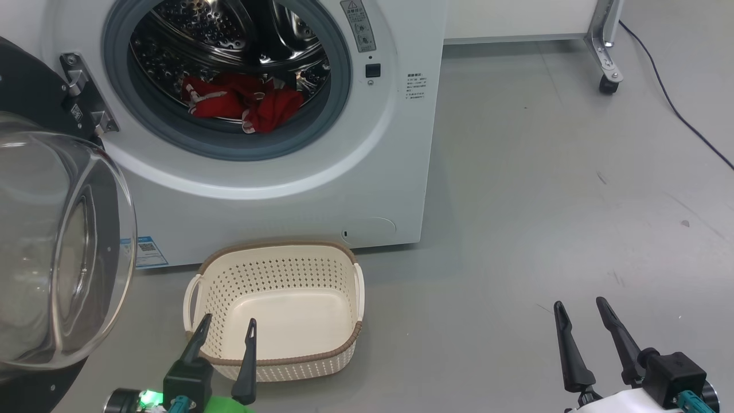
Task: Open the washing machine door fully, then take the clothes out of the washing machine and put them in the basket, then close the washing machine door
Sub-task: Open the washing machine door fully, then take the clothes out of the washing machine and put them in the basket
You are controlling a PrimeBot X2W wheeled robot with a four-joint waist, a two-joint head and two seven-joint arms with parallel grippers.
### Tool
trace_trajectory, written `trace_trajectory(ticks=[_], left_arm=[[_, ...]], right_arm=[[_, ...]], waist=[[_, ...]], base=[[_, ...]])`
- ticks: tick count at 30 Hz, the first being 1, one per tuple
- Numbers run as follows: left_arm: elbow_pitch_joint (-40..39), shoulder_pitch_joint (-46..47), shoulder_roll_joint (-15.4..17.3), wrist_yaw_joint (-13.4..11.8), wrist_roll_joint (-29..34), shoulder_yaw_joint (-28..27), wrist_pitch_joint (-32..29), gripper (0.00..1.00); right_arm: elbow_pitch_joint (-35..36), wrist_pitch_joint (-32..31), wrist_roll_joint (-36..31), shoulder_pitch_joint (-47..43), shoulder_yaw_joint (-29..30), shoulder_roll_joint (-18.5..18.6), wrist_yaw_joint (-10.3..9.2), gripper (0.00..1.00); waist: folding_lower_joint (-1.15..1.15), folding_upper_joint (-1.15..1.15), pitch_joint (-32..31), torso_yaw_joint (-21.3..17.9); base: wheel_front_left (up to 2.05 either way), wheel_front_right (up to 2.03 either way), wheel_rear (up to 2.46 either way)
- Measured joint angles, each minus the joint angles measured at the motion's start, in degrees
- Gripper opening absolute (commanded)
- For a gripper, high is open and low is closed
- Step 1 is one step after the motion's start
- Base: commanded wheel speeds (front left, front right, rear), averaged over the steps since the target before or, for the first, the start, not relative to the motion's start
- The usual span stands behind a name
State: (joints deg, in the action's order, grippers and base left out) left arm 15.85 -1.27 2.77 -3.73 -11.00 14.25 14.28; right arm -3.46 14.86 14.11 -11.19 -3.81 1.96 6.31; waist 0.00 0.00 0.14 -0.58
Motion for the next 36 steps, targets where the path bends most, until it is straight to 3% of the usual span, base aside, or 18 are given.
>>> trace_trajectory(ticks=[36], left_arm=[[0.05,0.03,-0.01,-0.54,-0.1,0.89,0.0,1.0]], right_arm=[[-0.05,0.0,0.34,-0.01,-0.4,0.0,0.0,1.0]], waist=[[0.0,0.0,-0.39,0.3]], base=[[0.91,-0.91,0.0]])
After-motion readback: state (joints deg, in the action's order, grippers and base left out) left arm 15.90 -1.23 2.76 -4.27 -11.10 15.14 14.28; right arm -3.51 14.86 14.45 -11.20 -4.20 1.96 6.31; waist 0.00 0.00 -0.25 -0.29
